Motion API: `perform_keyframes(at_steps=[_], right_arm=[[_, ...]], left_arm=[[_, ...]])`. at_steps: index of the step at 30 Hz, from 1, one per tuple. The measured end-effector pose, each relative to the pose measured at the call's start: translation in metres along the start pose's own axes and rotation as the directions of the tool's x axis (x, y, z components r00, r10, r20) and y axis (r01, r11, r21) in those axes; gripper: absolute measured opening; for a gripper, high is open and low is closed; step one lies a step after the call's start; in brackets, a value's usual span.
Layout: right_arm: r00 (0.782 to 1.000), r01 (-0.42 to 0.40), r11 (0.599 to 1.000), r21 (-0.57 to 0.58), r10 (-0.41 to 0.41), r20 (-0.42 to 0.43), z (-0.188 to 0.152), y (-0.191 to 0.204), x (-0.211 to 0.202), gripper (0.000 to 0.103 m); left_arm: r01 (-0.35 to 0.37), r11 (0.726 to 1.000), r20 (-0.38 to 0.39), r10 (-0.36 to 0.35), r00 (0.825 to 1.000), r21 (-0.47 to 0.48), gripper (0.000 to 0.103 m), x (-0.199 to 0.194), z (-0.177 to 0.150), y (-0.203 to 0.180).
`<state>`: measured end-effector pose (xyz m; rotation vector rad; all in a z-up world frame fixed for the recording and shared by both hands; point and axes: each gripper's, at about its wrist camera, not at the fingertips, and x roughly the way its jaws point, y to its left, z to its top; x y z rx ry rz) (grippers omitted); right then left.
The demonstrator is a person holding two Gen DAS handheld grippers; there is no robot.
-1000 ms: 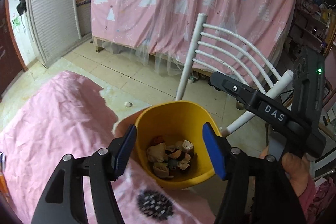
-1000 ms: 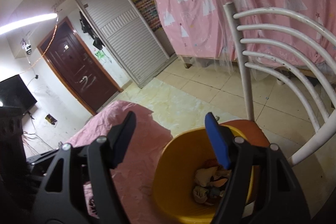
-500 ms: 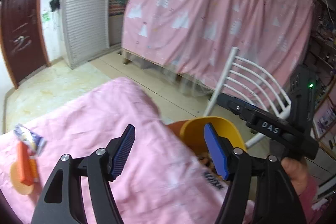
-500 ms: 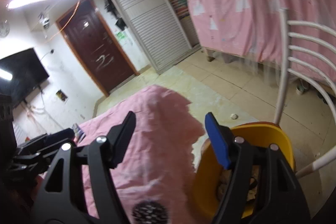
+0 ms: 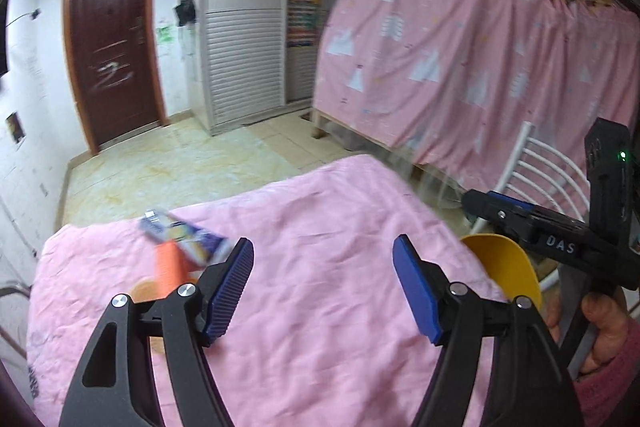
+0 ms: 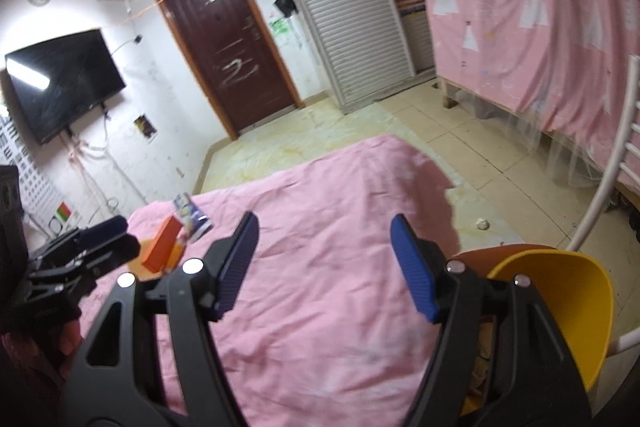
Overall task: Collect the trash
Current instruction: 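Move both tools back over the bed clutter, then grasp the round hairbrush with the left gripper while the right grasps the orange brush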
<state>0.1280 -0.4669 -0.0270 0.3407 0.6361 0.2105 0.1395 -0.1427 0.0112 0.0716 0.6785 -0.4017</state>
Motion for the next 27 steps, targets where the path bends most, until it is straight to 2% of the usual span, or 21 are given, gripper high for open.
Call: perform_keyframes(at_steps=[4, 10, 17, 22, 24, 27], right_arm=[[0.999, -0.026, 0.999, -0.043, 0.025, -0.029, 0.0, 0.032, 0.017, 0.066], [0.995, -0.069, 0.992, -0.104, 0.061, -0.075, -0.004, 0.069, 0.038, 0.066], [0.989, -0.102, 0.981, -0.166, 0.082, -0.124, -0.012, 0.106, 0.056, 0.066], [0.986, -0.113, 0.973, -0.2, 0.084, -0.146, -0.012, 0.129, 0.067, 0.066], [0.984, -0.119, 0.97, -0.21, 0.087, -0.156, -0.012, 0.136, 0.072, 0.066], [0.981, -0.126, 0.966, -0.225, 0.088, -0.171, -0.015, 0.146, 0.08, 0.072]], left_arm=[[-0.048, 0.996, -0.006, 0.048, 0.999, -0.07, 0.063, -0.006, -0.005, 0.037], [-0.077, 0.984, -0.025, 0.074, 0.997, -0.163, 0.063, -0.01, -0.016, 0.082], [-0.14, 0.954, -0.076, 0.124, 0.989, -0.266, 0.061, -0.002, -0.032, 0.128], [-0.161, 0.933, -0.123, 0.127, 0.984, -0.322, 0.051, 0.008, -0.046, 0.148], [-0.165, 0.927, -0.14, 0.124, 0.982, -0.338, 0.038, 0.012, -0.05, 0.154], [-0.153, 0.919, -0.157, 0.102, 0.982, -0.364, 0.031, 0.017, -0.056, 0.164]])
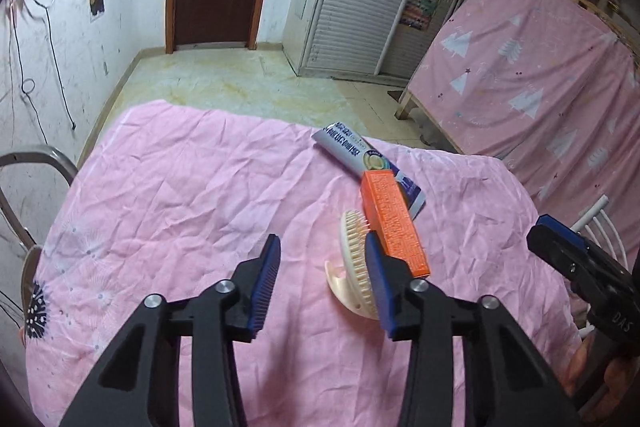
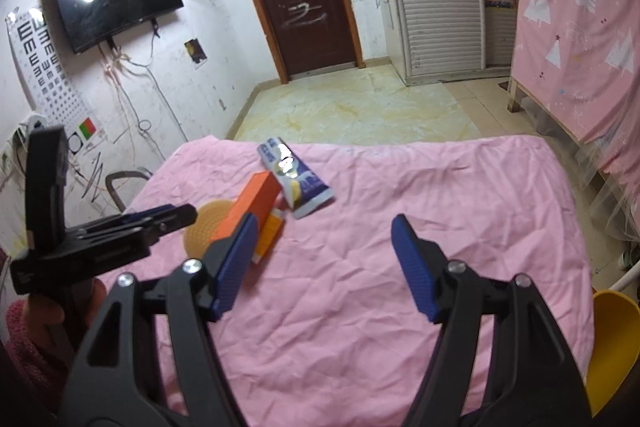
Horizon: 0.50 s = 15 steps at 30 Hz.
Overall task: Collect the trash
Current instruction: 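Grasp the round hairbrush with the left gripper while the right grasps the orange brush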
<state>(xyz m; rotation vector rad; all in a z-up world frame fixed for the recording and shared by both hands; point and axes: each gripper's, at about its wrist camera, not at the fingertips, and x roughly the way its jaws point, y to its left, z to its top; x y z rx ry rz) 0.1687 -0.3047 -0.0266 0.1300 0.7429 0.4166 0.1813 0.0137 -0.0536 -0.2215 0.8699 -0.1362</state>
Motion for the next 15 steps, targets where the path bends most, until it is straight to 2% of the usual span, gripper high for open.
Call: perform_keyframes(at_steps=[9, 10, 11, 15], right_arm=[[1.0, -0.008, 1.0, -0.028, 0.007, -0.027, 0.001, 0.019, 0.018, 0.072], [1.0, -0.008, 1.0, -0.027, 0.007, -0.029, 0.001, 0.019, 0.019, 0.072], [0.999, -0.009, 1.0, -0.027, 0.008, -0.032, 0.001, 0.019, 0.021, 0.072], [0.999, -0.007, 1.0, -0.026, 0.006, -0.043, 0.002, 0.019, 0.026, 0.072]], left_arm=[[0.039, 0.999, -0.042, -0.038, 0.998, 0.002, 0.028, 0.019, -0.003, -0.01], [0.04, 0.999, -0.054, -0.04, 0.998, 0.004, 0.026, 0.024, -0.005, -0.012], [0.041, 0.999, -0.065, -0.041, 0.997, 0.008, 0.019, 0.028, -0.006, -0.014], [0.037, 0.999, -0.052, -0.035, 0.998, 0.025, 0.016, 0.03, -0.01, -0.02]])
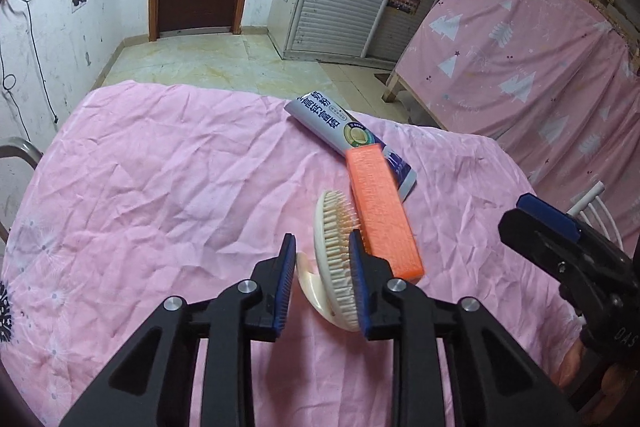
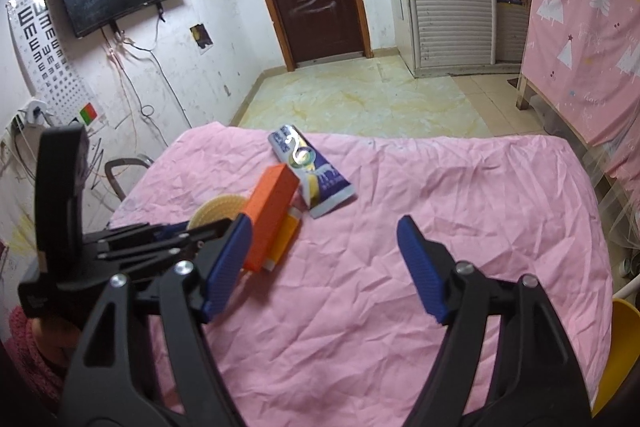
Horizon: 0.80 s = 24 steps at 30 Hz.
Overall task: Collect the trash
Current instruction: 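Grasp the round hairbrush with the left gripper while the right grasps the orange brush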
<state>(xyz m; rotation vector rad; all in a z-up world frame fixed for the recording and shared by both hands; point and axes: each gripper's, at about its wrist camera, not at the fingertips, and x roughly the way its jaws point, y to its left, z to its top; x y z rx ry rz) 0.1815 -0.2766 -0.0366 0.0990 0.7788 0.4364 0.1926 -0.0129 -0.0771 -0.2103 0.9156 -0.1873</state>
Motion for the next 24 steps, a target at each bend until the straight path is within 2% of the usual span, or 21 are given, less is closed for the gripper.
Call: perform_keyframes(at_steps=[7, 17, 24], right_arm=[[1.0, -0.016, 0.999, -0.046, 0.015, -0.018, 0.005, 0.022, 0.012, 0.072], [0.995, -0.046, 0.991, -0.124, 0.034, -0.096, 0.005, 0.061, 0.049, 0.072], [0.989, -0.048, 0.983, -0.18, 0.021, -0.148, 0.007, 0.083, 0.079, 0.072]], left_arm=[[-0.002, 0.999, 0.051, 0.004, 0.999, -0.045, 0.016, -0.018, 0.0, 0.014], [-0.075, 0.99, 0.16, 0.094, 0.983, -0.123, 0.016, -0.062, 0.007, 0.056], [-0.08, 0.983, 0.19, 0.112, 0.975, -0.166, 0.016, -0.078, 0.007, 0.08]])
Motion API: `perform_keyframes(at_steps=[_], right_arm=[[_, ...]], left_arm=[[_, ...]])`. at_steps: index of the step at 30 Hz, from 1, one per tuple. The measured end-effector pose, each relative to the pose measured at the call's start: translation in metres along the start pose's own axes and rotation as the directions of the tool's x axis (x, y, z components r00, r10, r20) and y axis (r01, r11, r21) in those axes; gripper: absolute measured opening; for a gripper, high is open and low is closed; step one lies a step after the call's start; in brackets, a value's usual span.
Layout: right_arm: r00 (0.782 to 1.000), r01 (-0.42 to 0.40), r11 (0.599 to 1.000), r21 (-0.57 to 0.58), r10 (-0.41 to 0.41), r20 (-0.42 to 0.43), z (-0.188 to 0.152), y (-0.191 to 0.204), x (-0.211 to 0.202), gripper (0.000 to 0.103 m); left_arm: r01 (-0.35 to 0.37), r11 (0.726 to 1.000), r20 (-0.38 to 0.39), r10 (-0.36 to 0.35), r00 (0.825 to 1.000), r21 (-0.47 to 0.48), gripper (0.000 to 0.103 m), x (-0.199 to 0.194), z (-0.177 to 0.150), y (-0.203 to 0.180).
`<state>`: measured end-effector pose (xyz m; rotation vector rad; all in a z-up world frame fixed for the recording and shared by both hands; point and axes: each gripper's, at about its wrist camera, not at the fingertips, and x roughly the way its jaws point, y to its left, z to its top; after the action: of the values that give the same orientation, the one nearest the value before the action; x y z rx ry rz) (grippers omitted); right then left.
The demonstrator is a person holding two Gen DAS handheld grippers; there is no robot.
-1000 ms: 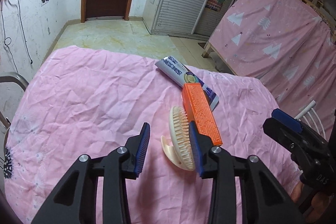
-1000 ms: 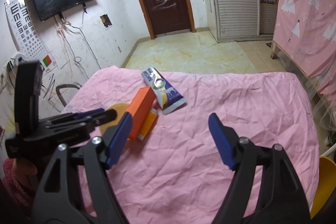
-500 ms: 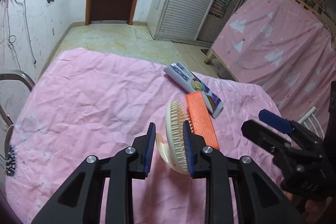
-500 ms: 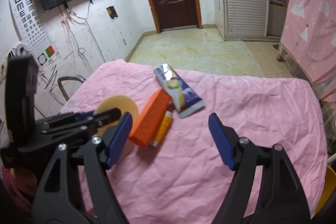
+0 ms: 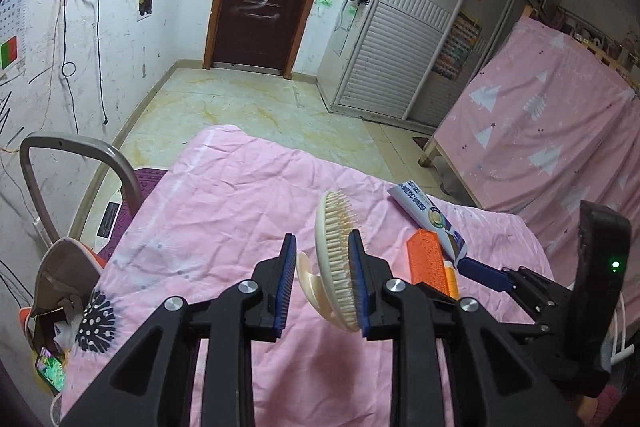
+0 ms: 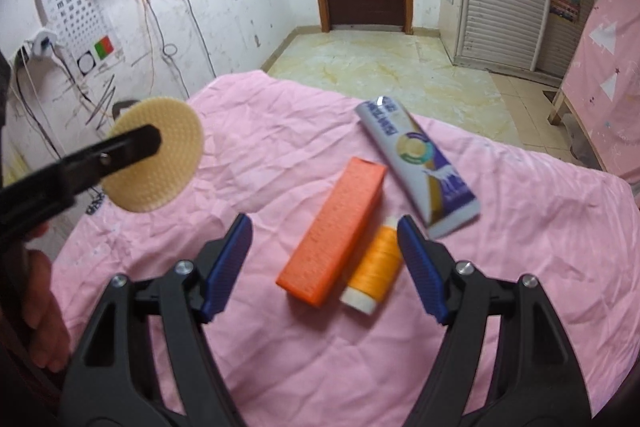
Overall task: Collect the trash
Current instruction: 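Grasp the round hairbrush with the left gripper while the right grasps the orange brush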
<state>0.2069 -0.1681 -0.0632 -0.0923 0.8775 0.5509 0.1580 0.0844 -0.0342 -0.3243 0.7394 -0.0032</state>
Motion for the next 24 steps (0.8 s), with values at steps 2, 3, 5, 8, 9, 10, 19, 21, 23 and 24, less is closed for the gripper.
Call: perform_keyframes(at_steps=[2, 3, 5, 8, 9, 10, 19, 21, 23, 24], right_arm=[[1.0, 0.006, 1.0, -0.003, -0.006, -0.017, 0.001, 0.001, 0.008, 0.072], [1.0, 0.013, 1.0, -0.008, -0.014, -0.018, 0.001, 0.001, 0.012, 0.069], [0.999, 0.037, 0.999, -0.03, -0.038, -0.018, 0.004, 0.004, 0.014, 0.063], [0.998, 0.044, 0.998, -0.053, -0.046, -0.038, 0.005, 0.009, 0.02, 0.048], [0.997, 0.047, 0.997, -0.064, -0.05, -0.05, 0.004, 0.01, 0.024, 0.041], [0.996, 0.051, 0.996, -0.077, -0.055, -0.063, 0.002, 0.012, 0.027, 0.039], [0.998, 0.062, 0.996, -0.063, -0.06, 0.028, 0.002, 0.006, 0.001, 0.023], [0.997, 0.054, 0.997, -0.05, -0.051, 0.057, 0.002, 0.002, -0.013, 0.023], [0.995, 0.049, 0.998, -0.031, -0.047, 0.088, 0.002, -0.005, -0.027, 0.023], [0.994, 0.048, 0.999, -0.018, -0.046, 0.104, 0.001, -0.01, -0.035, 0.023]], left_arm=[[-0.004, 1.0, 0.0, 0.004, 1.0, -0.003, 0.016, -0.001, -0.001, 0.003], [-0.005, 1.0, -0.001, 0.005, 1.0, -0.005, 0.016, -0.001, -0.002, 0.005], [-0.006, 1.0, -0.003, 0.006, 1.0, -0.01, 0.016, -0.001, -0.004, 0.007], [-0.007, 1.0, -0.004, 0.007, 1.0, -0.017, 0.016, -0.003, -0.005, 0.01], [-0.007, 1.0, -0.003, 0.007, 1.0, -0.017, 0.016, -0.003, -0.005, 0.01], [-0.008, 1.0, -0.002, 0.008, 1.0, -0.016, 0.016, -0.003, -0.005, 0.009], [-0.008, 1.0, 0.005, 0.008, 1.0, 0.012, 0.016, -0.01, -0.009, -0.006], [-0.008, 1.0, 0.007, 0.008, 1.0, 0.026, 0.016, -0.012, -0.009, -0.013], [-0.005, 0.999, 0.012, 0.004, 1.0, 0.044, 0.016, -0.016, -0.009, -0.023], [-0.004, 0.999, 0.014, 0.003, 1.0, 0.051, 0.016, -0.017, -0.008, -0.027]])
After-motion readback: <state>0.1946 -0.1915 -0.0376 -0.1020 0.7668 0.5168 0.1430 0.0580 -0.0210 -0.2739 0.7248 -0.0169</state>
